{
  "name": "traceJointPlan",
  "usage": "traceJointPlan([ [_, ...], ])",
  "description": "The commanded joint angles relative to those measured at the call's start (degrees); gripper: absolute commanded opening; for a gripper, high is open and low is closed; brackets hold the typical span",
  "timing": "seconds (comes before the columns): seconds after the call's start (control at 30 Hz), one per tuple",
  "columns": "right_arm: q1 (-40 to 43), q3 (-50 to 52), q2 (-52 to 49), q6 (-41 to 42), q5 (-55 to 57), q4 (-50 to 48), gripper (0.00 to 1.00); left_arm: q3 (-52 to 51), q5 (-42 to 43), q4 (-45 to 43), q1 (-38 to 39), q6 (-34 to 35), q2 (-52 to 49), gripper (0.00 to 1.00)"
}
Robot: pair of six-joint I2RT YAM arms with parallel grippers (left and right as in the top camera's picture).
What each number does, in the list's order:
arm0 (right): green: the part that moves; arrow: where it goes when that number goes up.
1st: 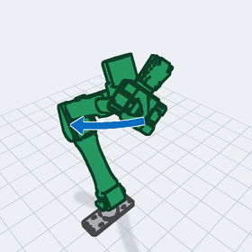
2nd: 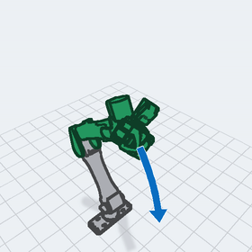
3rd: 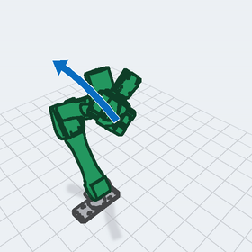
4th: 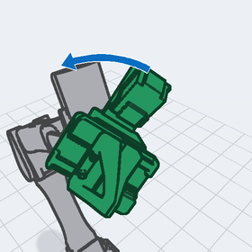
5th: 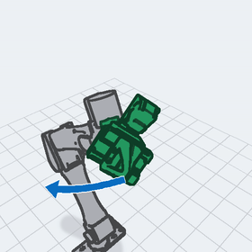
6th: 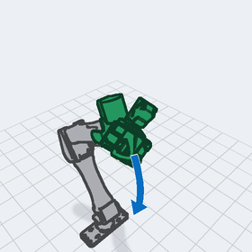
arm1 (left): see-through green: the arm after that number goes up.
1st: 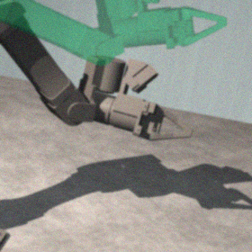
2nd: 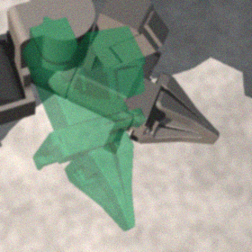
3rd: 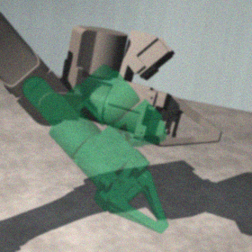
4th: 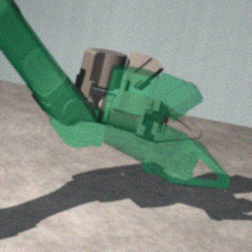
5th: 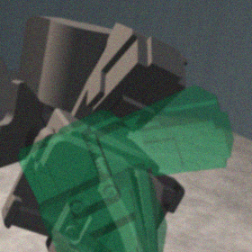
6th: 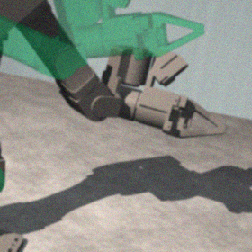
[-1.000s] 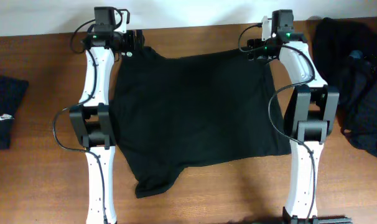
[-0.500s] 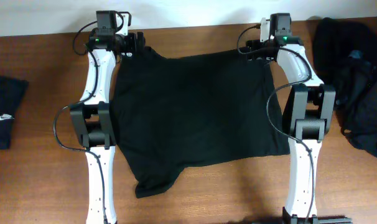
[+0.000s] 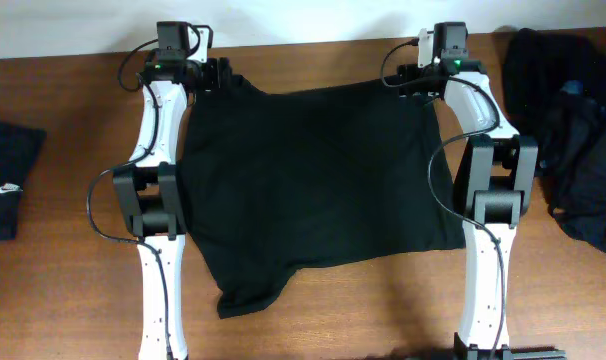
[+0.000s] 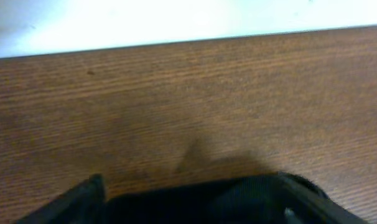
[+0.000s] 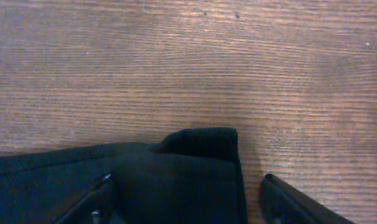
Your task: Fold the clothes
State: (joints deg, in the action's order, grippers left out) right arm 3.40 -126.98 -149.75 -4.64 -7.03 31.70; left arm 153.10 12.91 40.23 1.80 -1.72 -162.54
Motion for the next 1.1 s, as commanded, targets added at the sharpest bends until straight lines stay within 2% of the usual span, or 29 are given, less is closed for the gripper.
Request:
traceJointPlan([
  [0.0, -0.2, -0.3, -2.8, 0.6, -0.3, 0.9, 0.72, -0.4, 0.6, 0.5, -0.2, -0.7, 1.2, 0.77],
  [0.23, -0.2, -0.3, -2.8, 0.6, -0.3, 1.7, 0.46, -0.4, 0.6, 0.9, -0.4, -0.7, 1.2, 0.51],
  [0.33, -0.2, -0.3, -2.8, 0.6, -0.6, 1.9, 0.41, -0.4, 0.6, 0.4, -0.5, -0.7, 1.2, 0.36],
  [0.43, -0.2, -0.3, -2.6, 0.6, -1.7, 1.9, 0.34, -0.4, 0.6, 0.5, -0.7, -0.7, 1.5, 0.10],
  [0.47, -0.2, -0.4, -2.6, 0.6, -2.0, 1.9, 0.26, -0.4, 0.6, 0.5, -0.9, -0.7, 1.6, 0.01],
  [0.53, -0.2, -0.6, -2.3, 0.6, -2.1, 2.0, 0.06, -0.4, 0.7, 0.5, -1.1, -0.7, 1.7, 0.01],
  [0.57, -0.2, -0.7, -2.1, 0.6, -2.1, 2.0, 0.04, -0.4, 0.7, 0.5, -1.2, -0.7, 1.8, 0.01],
  [1.07, -0.2, -0.7, 1.5, 0.6, -2.1, 3.0, 0.04, -0.4, 0.9, 2.5, -1.6, -0.7, 5.9, 0.01],
])
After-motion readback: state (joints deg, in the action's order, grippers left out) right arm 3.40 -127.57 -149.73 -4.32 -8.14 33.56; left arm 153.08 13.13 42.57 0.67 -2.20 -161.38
